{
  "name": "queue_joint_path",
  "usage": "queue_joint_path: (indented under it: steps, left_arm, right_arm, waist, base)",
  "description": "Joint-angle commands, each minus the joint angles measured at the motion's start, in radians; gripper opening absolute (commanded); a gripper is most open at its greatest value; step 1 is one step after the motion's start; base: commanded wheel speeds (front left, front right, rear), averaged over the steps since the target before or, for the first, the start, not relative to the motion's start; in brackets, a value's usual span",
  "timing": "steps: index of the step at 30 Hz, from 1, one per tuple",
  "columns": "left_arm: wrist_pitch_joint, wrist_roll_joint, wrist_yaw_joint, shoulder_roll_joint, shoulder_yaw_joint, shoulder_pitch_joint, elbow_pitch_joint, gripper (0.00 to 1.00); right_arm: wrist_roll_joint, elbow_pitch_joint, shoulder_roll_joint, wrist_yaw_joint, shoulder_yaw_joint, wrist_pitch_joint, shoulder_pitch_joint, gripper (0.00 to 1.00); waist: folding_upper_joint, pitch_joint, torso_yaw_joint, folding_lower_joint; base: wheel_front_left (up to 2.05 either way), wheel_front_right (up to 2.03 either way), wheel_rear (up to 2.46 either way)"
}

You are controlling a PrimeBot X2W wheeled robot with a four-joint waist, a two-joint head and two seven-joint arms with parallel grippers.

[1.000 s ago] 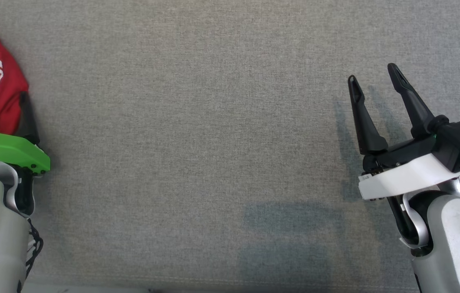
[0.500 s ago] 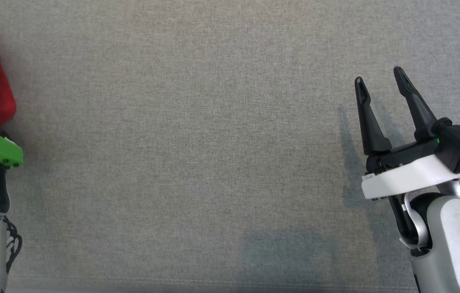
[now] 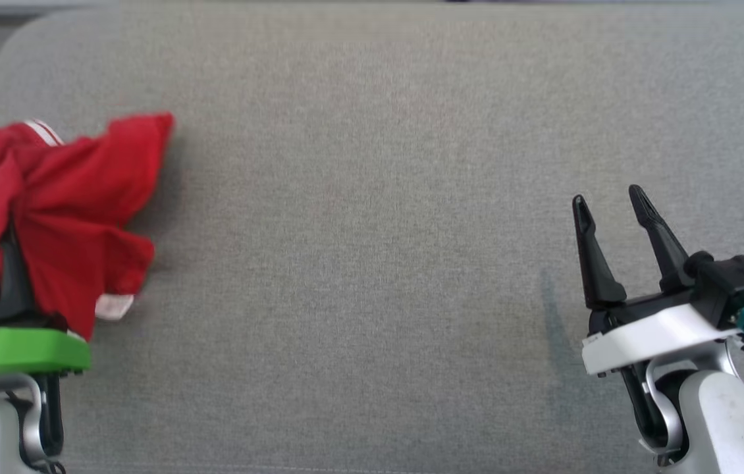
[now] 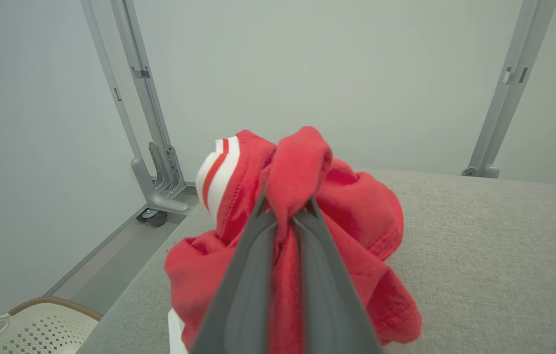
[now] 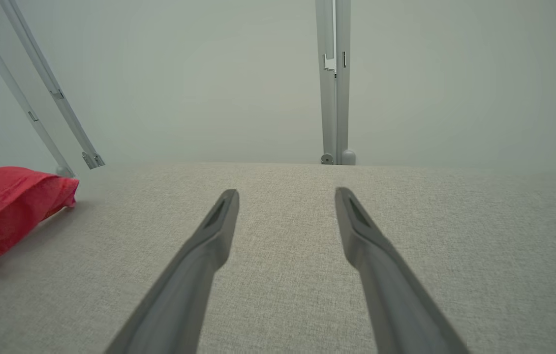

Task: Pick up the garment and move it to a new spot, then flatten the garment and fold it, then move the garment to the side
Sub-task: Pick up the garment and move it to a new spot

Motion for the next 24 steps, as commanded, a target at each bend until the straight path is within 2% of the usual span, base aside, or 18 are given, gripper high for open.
queue_joint_path:
  steps: [1,8,14,17,19,24]
  left_arm:
    - [0.006,0.014,0.01,0.002,0.003,0.027,-0.023,0.0]
    - [0.084,0.02,0.05,-0.018,-0.019,0.166,-0.196,0.0]
    - [0.132,0.044,0.074,-0.032,-0.057,0.206,-0.304,0.0]
    - [0.148,0.058,0.073,-0.042,-0.09,0.197,-0.348,0.0]
    - [0.159,0.069,0.069,-0.055,-0.125,0.173,-0.369,0.0]
    - [0.169,0.086,0.049,-0.077,-0.191,0.119,-0.343,0.0]
  right_arm:
    - [0.005,0.003,0.001,-0.001,-0.002,-0.007,0.018,1.0]
    - [0.007,-0.002,0.011,-0.001,-0.004,-0.001,0.06,1.0]
    - [-0.008,-0.015,0.01,-0.001,-0.003,0.007,0.058,1.0]
    - [-0.013,-0.023,0.002,-0.001,-0.003,0.013,0.046,1.0]
    - [-0.015,-0.032,-0.005,-0.001,0.002,0.007,0.031,1.0]
    - [-0.005,-0.023,-0.008,-0.001,0.008,-0.006,0.004,1.0]
  waist:
    - [-0.0001,-0.094,-0.01,0.0]
    - [-0.0001,-0.152,-0.04,0.0]
    - [-0.0001,-0.152,-0.097,0.0]
    - [-0.0001,-0.14,-0.142,0.0]
    - [-0.0001,-0.123,-0.199,0.0]
    - [-0.0001,-0.085,-0.302,0.0]
  base:
    - [0.0,0.0,0.0]
    - [0.0,0.0,0.0]
    - [0.0,0.0,0.0]
    - [0.0,0.0,0.0]
    - [0.0,0.0,0.0]
    - [0.0,0.0,0.0]
